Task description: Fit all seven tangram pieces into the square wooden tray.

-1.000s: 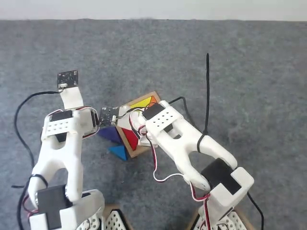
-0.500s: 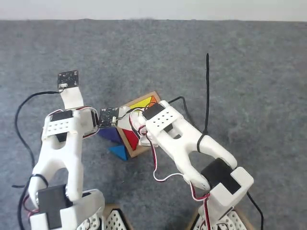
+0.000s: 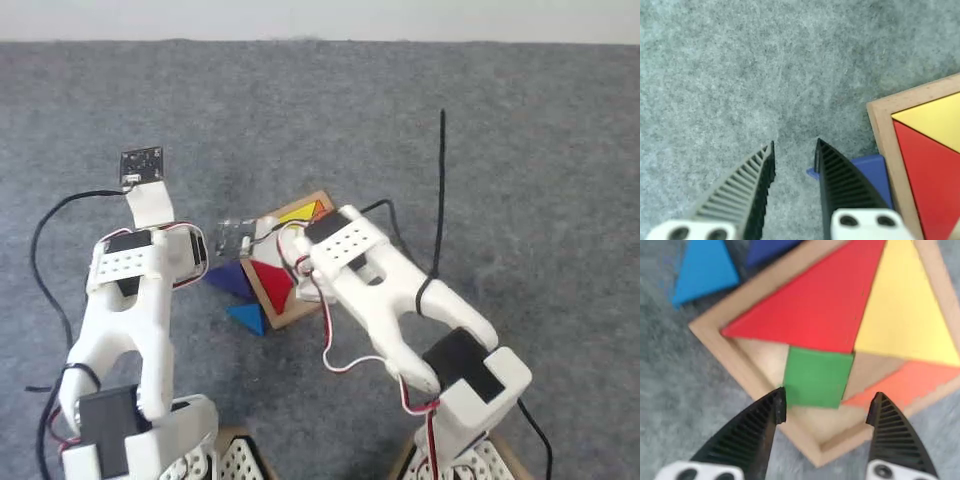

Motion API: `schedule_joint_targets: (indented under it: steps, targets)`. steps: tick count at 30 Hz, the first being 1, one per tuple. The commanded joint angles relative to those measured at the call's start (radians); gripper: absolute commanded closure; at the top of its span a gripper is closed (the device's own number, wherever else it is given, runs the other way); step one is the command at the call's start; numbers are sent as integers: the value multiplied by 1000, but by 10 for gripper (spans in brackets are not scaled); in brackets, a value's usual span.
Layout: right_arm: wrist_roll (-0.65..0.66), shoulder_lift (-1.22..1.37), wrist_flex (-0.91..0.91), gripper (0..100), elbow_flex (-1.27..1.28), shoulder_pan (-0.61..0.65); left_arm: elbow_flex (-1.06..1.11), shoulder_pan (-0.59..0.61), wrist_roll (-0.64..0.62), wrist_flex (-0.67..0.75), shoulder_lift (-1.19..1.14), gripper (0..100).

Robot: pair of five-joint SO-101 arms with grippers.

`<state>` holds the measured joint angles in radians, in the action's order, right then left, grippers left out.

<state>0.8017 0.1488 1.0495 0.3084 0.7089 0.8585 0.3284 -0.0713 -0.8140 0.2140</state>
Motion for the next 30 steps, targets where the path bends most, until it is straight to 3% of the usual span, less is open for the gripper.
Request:
schedule_joint_targets:
  steps: [1,3,6,9,14,19,24,30]
  targets:
    - [-124,-185,45,735,-80,-81,-4,2,9,18,6,877]
    - [-224,-278,73,747,-66,-137,-4,5,9,18,8,877]
    - [-327,-403,87,881,25,-217,-10,6,9,0,14,881]
    - [-382,-504,94,997,166,-305,-91,6,11,-143,15,881]
    - [-402,-565,51,959,397,-458,-343,-28,86,-488,6,880]
    - [-407,-530,-142,959,586,-483,-466,-132,258,-710,6,880]
    - [-477,-512,-160,959,611,-483,-453,-167,201,-640,3,877]
    - [-500,-519,-159,959,615,-492,-449,-173,77,-417,-120,877]
